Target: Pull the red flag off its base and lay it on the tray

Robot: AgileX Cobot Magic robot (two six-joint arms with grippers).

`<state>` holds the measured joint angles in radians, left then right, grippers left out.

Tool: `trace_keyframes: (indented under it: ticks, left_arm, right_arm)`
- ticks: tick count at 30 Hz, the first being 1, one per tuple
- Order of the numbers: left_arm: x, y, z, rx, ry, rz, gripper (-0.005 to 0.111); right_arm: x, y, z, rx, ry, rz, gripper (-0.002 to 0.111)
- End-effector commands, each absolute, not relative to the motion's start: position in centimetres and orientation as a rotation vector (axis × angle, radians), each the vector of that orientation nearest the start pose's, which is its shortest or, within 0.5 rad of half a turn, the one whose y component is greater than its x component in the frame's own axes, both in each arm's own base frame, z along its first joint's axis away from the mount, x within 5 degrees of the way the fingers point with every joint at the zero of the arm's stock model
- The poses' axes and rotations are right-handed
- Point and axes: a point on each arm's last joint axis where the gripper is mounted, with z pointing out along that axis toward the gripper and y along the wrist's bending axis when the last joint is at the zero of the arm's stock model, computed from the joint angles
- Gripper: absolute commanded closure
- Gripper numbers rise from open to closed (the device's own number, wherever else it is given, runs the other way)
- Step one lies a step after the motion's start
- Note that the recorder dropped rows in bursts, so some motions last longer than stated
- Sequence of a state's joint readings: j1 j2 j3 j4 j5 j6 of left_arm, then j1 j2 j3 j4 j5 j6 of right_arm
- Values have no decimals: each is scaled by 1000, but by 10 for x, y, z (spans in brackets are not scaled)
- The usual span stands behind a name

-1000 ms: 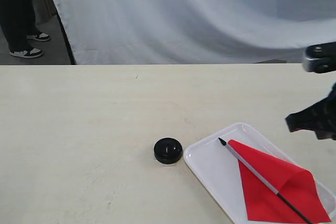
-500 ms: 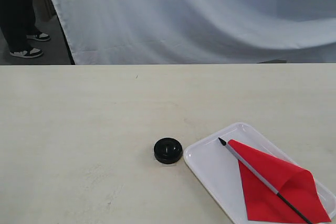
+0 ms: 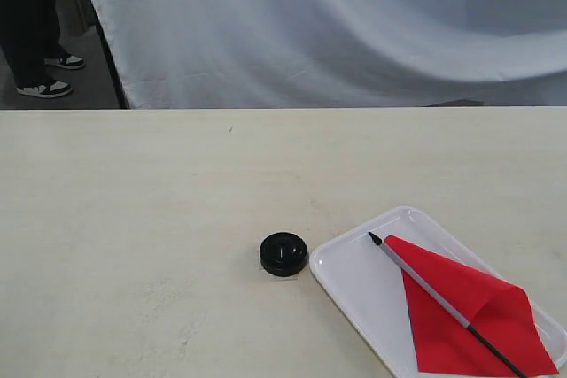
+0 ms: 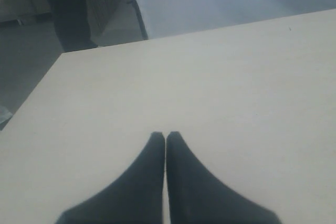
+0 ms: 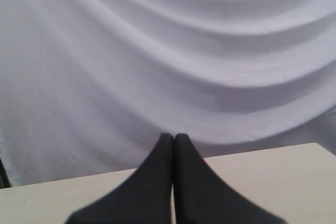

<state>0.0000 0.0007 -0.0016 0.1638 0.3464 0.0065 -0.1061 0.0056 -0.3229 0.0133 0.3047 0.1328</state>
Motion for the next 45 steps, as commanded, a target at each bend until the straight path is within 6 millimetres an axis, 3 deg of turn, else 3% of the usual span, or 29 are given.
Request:
trace_keyframes:
  ticks: [1,8,10,45]
  left_arm:
    - [53,5,182,98,1826,157,105]
    - [53,5,182,98,1826,157,105]
    - [53,5,182,98,1826,157,105]
    - [53,5,182,98,1826,157,105]
  right_arm:
    - [39,-3,269,200,1477,69,109]
    - [56,-6,213,217,1468,71,109]
    - [56,-6,204,182,1569,25,109]
    - [56,-5,200,114,1627,-28,109]
